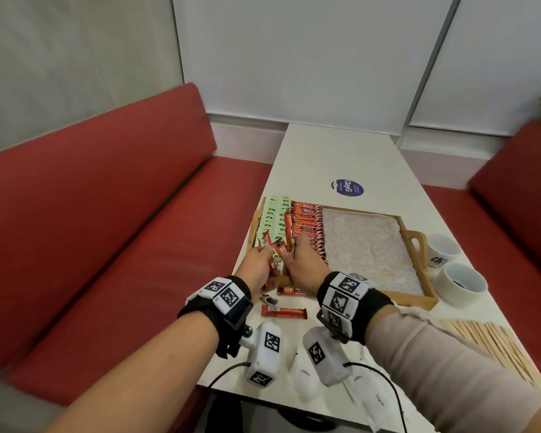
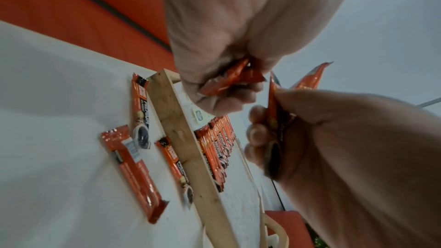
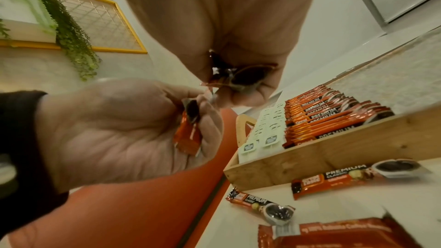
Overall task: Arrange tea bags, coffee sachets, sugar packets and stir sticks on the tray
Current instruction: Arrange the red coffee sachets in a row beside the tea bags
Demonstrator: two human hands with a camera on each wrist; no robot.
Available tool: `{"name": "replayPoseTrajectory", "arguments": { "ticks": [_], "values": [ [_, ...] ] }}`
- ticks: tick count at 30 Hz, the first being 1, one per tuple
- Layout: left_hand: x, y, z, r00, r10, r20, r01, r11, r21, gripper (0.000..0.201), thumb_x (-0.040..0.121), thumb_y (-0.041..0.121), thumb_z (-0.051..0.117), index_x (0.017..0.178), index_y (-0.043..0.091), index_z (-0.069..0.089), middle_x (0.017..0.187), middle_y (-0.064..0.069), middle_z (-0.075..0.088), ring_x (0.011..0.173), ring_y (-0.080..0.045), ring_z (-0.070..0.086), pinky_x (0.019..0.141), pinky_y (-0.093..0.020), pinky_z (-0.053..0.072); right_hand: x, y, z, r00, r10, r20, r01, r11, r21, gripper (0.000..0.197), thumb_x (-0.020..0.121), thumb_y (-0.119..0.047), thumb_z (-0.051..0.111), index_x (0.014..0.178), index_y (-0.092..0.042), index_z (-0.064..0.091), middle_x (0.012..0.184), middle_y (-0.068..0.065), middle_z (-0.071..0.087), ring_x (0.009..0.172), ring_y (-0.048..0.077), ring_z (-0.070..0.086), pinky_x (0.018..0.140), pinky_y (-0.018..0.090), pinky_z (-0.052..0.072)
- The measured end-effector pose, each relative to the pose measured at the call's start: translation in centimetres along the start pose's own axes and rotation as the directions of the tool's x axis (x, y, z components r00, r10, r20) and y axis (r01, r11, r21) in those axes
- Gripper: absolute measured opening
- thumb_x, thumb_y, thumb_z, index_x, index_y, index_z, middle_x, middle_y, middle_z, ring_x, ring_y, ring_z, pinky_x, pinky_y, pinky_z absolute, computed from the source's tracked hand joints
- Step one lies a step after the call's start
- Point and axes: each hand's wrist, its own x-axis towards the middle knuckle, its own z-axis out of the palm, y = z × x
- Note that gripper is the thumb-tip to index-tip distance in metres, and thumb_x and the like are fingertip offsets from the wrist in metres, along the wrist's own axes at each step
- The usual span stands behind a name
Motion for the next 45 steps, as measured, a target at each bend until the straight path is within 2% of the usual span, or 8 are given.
{"name": "replayPoseTrajectory", "arguments": {
  "ticks": [6, 13, 18, 24, 30, 36, 40, 45],
  "values": [
    [-1.1, 0.0, -0.3, 0.998, 0.018, 0.057, -0.015, 0.998, -0.057, 0.047, 0.096, 0.057, 0.034, 0.095, 0.017, 0.059, 0.055, 0.005, 0.042, 0.042, -0.006, 0.032, 0.035, -0.015, 0.025, 0.0, -0.5, 1.2, 0.999, 0.036, -0.002, -0.036, 0.998, 0.043, 0.017, 0.097, -0.017, 0.044, 0.109, -0.008, 0.036, 0.098, 0.016, 0.064, 0.081, 0.033, 0.066, 0.072, 0.049, 0.057],
    [-0.4, -0.4, -2.0, 0.997, 0.079, 0.000, -0.079, 0.997, -0.004, 0.023, 0.096, 0.036, 0.052, 0.099, 0.016, 0.061, 0.059, 0.003, 0.043, 0.045, -0.007, 0.033, 0.037, -0.017, 0.027, -0.3, -0.8, 1.5, 0.996, 0.041, 0.077, -0.043, 0.999, 0.023, 0.023, 0.099, -0.024, 0.045, 0.112, -0.006, 0.039, 0.092, 0.017, 0.062, 0.059, 0.024, 0.057, 0.056, 0.038, 0.051],
    [0.3, 0.0, -3.1, 0.982, 0.153, -0.109, -0.161, 0.985, -0.069, 0.025, 0.096, 0.038, 0.052, 0.092, 0.017, 0.066, 0.078, -0.002, 0.068, 0.058, -0.014, 0.057, 0.045, -0.021, 0.043, -0.4, -1.0, 2.3, 0.988, 0.049, 0.145, -0.036, 0.995, -0.089, 0.019, 0.097, -0.023, 0.050, 0.105, -0.006, 0.044, 0.092, 0.015, 0.060, 0.074, 0.029, 0.061, 0.071, 0.045, 0.055],
    [1.0, -0.3, -4.1, 0.975, 0.144, -0.168, -0.160, 0.984, -0.085, 0.031, 0.093, 0.046, 0.051, 0.091, 0.017, 0.062, 0.092, -0.012, 0.073, 0.088, -0.032, 0.068, 0.081, -0.047, 0.055, -1.5, -1.3, 5.2, 0.969, 0.086, 0.232, -0.076, 0.996, -0.051, 0.011, 0.099, -0.016, 0.046, 0.104, -0.011, 0.038, 0.063, 0.007, 0.055, 0.042, 0.018, 0.050, 0.037, 0.024, 0.042],
    [-0.4, -0.7, -4.8, 0.993, 0.105, 0.043, -0.102, 0.991, -0.082, 0.032, 0.091, 0.042, 0.056, 0.101, 0.011, 0.057, 0.086, -0.005, 0.068, 0.080, -0.023, 0.067, 0.061, -0.029, 0.050, -2.0, -1.6, 6.7, 0.968, 0.106, 0.228, -0.094, 0.994, -0.064, 0.008, 0.098, -0.015, 0.043, 0.101, -0.008, 0.039, 0.060, 0.009, 0.052, 0.040, 0.020, 0.045, 0.037, 0.025, 0.041],
    [0.0, -1.2, -6.2, 0.989, 0.147, -0.035, -0.144, 0.986, 0.084, 0.010, 0.089, 0.018, 0.065, 0.095, 0.022, 0.058, 0.096, -0.007, 0.069, 0.090, -0.025, 0.066, 0.083, -0.041, 0.053, -1.8, -0.7, 6.2, 0.943, 0.120, 0.310, -0.047, 0.971, -0.235, 0.045, 0.088, -0.032, 0.065, 0.123, -0.016, 0.041, 0.091, 0.001, 0.060, 0.057, 0.011, 0.057, 0.054, 0.024, 0.050],
    [0.4, -1.0, -7.3, 0.986, 0.124, -0.111, -0.110, 0.986, 0.123, 0.009, 0.089, 0.011, 0.059, 0.091, 0.013, 0.050, 0.064, -0.005, 0.055, 0.049, -0.018, 0.050, 0.051, -0.028, 0.043, -0.5, 1.1, 5.2, 0.982, 0.173, 0.081, -0.121, 0.890, -0.439, 0.025, 0.085, -0.029, 0.068, 0.105, -0.016, 0.060, 0.099, -0.002, 0.063, 0.084, 0.016, 0.061, 0.073, 0.026, 0.049],
    [0.9, -2.0, -8.5, 0.995, 0.047, -0.088, -0.026, 0.974, 0.224, 0.023, 0.081, 0.000, 0.059, 0.077, 0.015, 0.041, 0.059, -0.002, 0.035, 0.047, -0.014, 0.029, 0.045, -0.025, 0.028, 0.3, 3.1, 4.6, 0.972, 0.235, 0.026, -0.177, 0.796, -0.579, 0.023, 0.088, -0.020, 0.061, 0.111, -0.019, 0.065, 0.118, 0.000, 0.063, 0.108, 0.019, 0.058, 0.091, 0.027, 0.046]
  ]
}}
